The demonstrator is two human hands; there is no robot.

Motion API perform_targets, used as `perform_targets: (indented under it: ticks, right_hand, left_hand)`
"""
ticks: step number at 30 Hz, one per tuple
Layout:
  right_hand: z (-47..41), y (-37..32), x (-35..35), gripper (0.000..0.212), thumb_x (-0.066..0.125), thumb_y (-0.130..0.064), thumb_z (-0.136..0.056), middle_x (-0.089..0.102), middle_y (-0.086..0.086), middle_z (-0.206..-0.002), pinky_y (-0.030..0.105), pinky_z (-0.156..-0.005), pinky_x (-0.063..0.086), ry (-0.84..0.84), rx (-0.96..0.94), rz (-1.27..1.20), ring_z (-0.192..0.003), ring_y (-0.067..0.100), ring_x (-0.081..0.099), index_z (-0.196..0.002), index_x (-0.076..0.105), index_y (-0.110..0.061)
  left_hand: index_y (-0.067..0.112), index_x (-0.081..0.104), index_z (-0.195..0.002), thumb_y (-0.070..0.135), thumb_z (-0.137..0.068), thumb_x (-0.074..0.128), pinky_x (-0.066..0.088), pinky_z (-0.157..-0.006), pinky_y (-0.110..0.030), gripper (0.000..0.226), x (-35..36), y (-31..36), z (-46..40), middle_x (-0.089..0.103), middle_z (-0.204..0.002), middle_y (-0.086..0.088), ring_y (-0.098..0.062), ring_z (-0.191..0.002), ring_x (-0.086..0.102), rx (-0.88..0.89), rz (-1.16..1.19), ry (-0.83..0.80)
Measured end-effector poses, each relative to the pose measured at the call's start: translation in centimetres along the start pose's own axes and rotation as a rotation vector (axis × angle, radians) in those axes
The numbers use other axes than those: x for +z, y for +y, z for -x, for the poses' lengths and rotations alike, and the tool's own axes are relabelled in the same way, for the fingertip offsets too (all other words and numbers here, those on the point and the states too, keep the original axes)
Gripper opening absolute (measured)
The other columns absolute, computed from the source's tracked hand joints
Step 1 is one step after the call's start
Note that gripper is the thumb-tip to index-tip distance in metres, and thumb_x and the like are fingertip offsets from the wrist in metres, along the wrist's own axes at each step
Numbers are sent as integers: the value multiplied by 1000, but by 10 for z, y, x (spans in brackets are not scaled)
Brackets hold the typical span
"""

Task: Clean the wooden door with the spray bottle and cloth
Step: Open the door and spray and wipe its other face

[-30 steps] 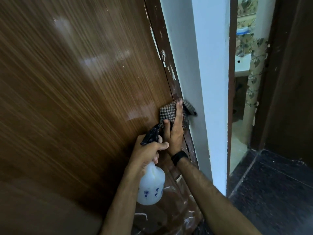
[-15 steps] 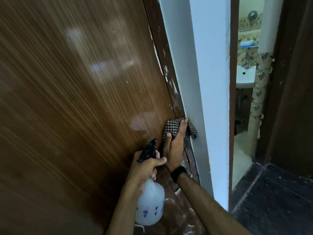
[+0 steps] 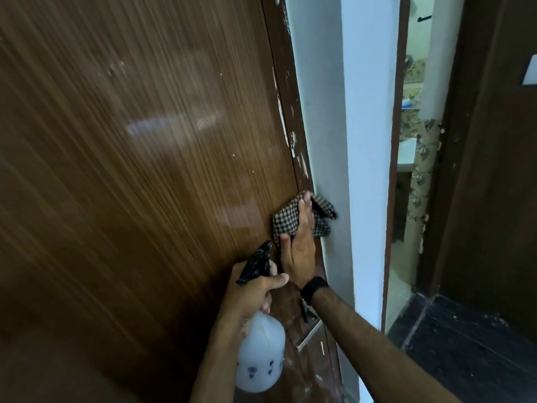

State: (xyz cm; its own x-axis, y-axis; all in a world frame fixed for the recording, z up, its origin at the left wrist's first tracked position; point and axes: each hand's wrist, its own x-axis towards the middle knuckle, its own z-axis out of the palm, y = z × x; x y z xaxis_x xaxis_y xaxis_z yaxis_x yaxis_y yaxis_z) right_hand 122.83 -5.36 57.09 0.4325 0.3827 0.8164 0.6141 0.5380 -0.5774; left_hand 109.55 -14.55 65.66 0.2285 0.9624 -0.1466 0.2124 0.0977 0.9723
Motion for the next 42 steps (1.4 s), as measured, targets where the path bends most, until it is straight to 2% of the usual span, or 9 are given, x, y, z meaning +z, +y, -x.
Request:
perform_targets:
  ticks: [5,12,21,24,31,35,37,39,42]
  right_hand:
    - [5,1,-7,76,24,-53,-106,8,12,-167,63,-119,19,-54,-4,41,-155,32,10,-154,17,5]
    - [-90,-46,-1,79,22,-58,-103,15,17,-165,49,-125,10,-21,-126,-19,-155,28,11,-154,22,2]
    - [-45,6,-9,65,32,-49,-105,2,-6,-169,43,-125,4,-191,-213,-65,-155,23,8,-155,18,-11]
    - [-23,19,-12,59,30,-45,-106,4,-2,-169,45,-124,7,-199,-227,-73,-155,23,8,-156,17,-16]
    - [-10,16,-12,52,34,-26,-106,20,19,-160,49,-124,5,-216,-190,-141,-155,21,3,-151,22,-5]
    - [9,8,-10,54,20,-40,-108,-4,-5,-169,45,-125,1,-360,-359,-152,-155,17,0,-155,18,-13]
    - [20,7,-9,55,26,-38,-108,0,-2,-169,41,-125,-2,-495,-554,-131,-155,20,6,-158,11,-19]
    - [32,4,-6,62,42,-32,-103,16,7,-163,42,-121,15,-596,-735,-116,-147,27,22,-157,17,-15]
    - [53,2,-5,64,45,-28,-96,23,5,-159,43,-89,52,-682,-856,-83,-138,23,34,-154,24,-13]
  left_hand:
    - [13,53,-70,0,-84,75,30,-44,-23,29,3,-2,4,40,-44,2,-12,-33,32,1,41,-16]
    - [9,57,-78,-1,-84,75,33,-42,-24,21,8,3,7,45,-47,5,-10,-34,33,40,49,97]
    - [9,57,-82,1,-85,75,33,-41,-22,20,37,19,0,44,-45,4,-11,-35,33,19,118,255]
    - [8,55,-82,1,-86,75,31,-42,-22,22,46,16,9,41,-43,2,-12,-33,34,-2,131,311]
    - [9,55,-83,1,-84,77,31,-40,-24,23,52,-42,50,45,-47,5,-13,-33,35,-138,204,500]
    - [12,57,-82,2,-83,78,31,-41,-23,24,53,-87,73,49,-50,5,-13,-35,34,-283,287,623]
    - [14,58,-81,2,-82,79,32,-41,-23,24,54,-107,80,53,-54,5,-12,-36,35,-330,349,682]
    - [13,59,-83,1,-82,79,33,-40,-23,23,54,-127,88,54,-55,6,-11,-36,37,-338,377,734]
    - [10,59,-86,-1,-83,78,36,-43,-25,23,52,-157,98,52,-62,0,-13,-40,41,-325,410,790]
